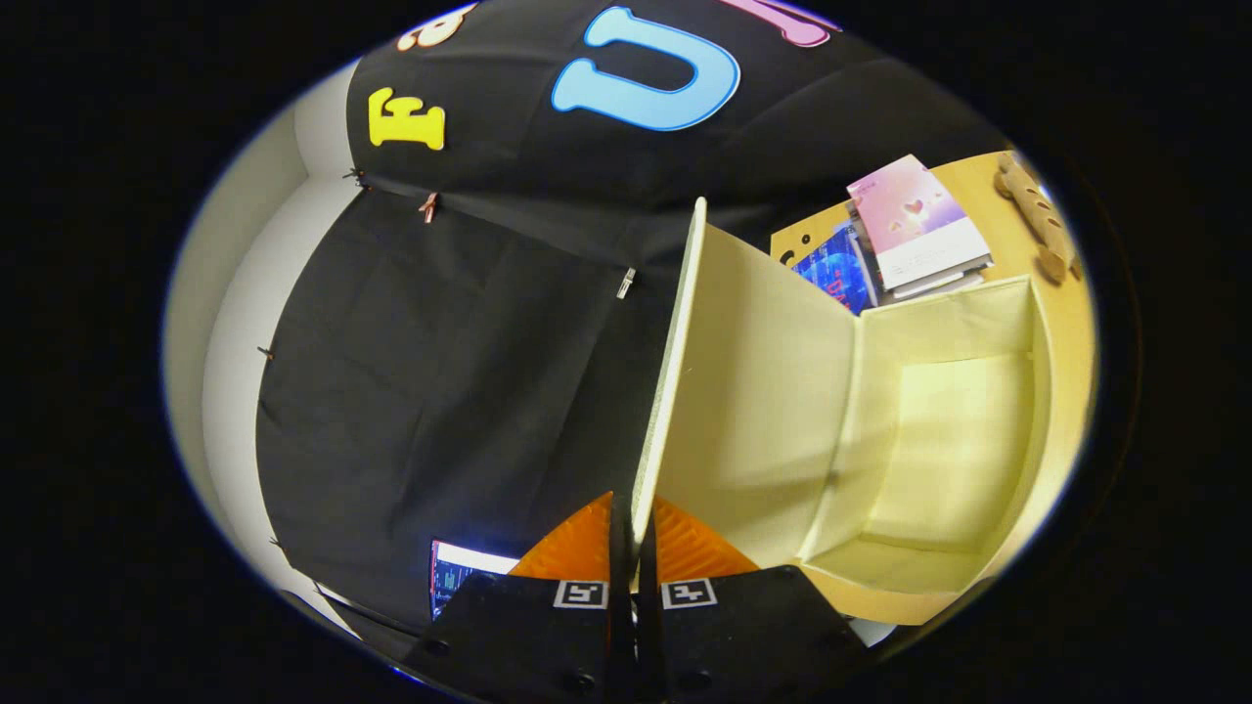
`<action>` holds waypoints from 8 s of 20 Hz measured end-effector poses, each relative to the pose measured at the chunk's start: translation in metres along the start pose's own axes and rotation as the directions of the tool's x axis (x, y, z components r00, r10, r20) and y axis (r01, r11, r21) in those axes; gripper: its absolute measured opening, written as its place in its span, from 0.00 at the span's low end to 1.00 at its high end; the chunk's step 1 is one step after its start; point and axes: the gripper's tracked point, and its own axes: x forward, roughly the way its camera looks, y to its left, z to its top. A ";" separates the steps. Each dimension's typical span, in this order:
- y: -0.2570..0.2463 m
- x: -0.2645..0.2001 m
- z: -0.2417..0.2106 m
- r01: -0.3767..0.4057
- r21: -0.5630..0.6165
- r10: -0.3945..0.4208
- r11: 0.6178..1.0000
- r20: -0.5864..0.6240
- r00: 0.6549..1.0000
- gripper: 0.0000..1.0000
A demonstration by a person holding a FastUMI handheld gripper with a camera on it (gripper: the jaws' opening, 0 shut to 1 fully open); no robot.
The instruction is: Open the storage box then place both shoes into the box .Put the left shoe in first, then the right shoe, with the right side of both shoes facing outward in a uniform manner.
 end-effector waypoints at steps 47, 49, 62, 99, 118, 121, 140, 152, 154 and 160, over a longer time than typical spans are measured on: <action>-0.356 -0.346 0.042 0.878 -0.145 -0.683 0.456 0.576 0.449 0.98; -0.383 -0.332 0.023 0.860 -0.199 -0.696 0.470 0.516 0.499 0.98; -0.479 -0.275 0.020 0.838 -0.268 -0.769 0.476 0.335 0.544 0.76; -0.206 -0.110 0.053 0.743 -0.124 -0.676 0.657 0.339 0.654 0.05; -0.220 -0.015 0.010 0.731 -0.142 -0.700 0.667 0.214 0.681 0.99; -0.214 -0.032 0.014 0.727 -0.167 -0.688 0.666 0.236 0.686 0.99; -0.265 -0.338 0.066 0.864 -0.243 -0.694 0.440 0.518 0.499 0.99; -0.451 -0.486 0.044 0.934 -0.210 -0.827 0.290 0.437 0.355 0.98; -0.483 -0.496 0.038 0.937 -0.214 -0.846 0.277 0.408 0.344 0.98; -0.545 -0.508 0.041 0.941 -0.120 -0.876 0.317 0.344 0.339 0.98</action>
